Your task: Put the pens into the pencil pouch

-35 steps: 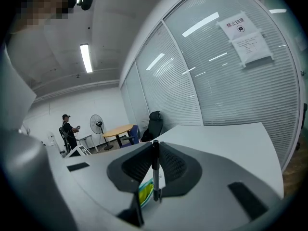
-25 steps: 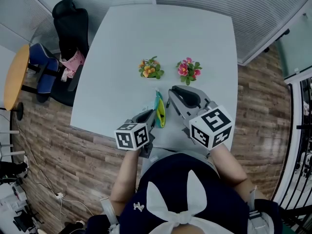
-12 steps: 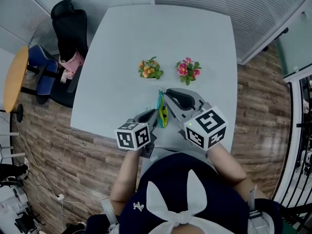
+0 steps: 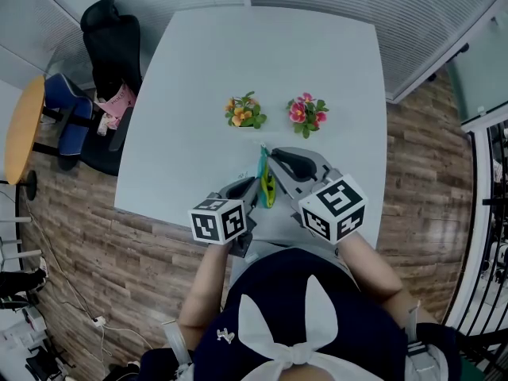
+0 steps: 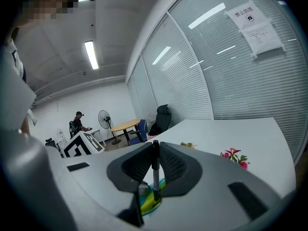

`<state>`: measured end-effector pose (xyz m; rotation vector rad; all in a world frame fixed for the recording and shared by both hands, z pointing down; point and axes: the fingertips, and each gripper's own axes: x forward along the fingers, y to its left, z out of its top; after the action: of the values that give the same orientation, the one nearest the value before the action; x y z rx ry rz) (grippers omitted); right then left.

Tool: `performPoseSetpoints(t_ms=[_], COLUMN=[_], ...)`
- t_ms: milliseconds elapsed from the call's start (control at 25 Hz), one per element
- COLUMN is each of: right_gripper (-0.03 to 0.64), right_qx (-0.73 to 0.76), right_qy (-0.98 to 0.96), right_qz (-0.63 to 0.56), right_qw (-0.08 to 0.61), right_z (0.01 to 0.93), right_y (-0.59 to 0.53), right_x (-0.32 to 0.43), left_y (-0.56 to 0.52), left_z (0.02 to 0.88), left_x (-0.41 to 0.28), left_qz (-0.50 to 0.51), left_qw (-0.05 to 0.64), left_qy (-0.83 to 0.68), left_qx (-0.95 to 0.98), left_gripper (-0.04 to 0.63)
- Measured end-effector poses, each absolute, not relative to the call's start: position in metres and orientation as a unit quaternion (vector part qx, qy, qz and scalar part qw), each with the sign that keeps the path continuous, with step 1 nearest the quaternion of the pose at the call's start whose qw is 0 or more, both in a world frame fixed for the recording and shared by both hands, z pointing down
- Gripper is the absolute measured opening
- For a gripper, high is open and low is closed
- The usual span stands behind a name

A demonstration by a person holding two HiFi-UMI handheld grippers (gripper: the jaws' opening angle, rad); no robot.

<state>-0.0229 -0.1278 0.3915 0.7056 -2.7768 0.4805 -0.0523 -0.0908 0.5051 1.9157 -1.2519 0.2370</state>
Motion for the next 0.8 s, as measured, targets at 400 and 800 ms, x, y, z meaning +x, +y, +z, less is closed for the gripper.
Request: performPoseSetpoints(t_ms=[400, 800], right_gripper=[0.055, 0.058], right_qx=[0.238, 0.249], right_qy=[-0.946, -0.940], right_qz=[0.164, 0.168], right_qw=[0.143, 0.162], right_z=[0.410, 0.421], right_y=[-0.125, -0.118], right_x=[-0.032, -0.031], left_y=[-0.091, -0.090], left_z=[0.508, 0.507], left_x=[-0.056, -0.058], left_qz=[0.096, 0.104], left_qw=[0.412, 0.417], left_qy=[-0.489, -0.474], left_qx=[0.763, 0.768], left_gripper=[0.032, 0.032])
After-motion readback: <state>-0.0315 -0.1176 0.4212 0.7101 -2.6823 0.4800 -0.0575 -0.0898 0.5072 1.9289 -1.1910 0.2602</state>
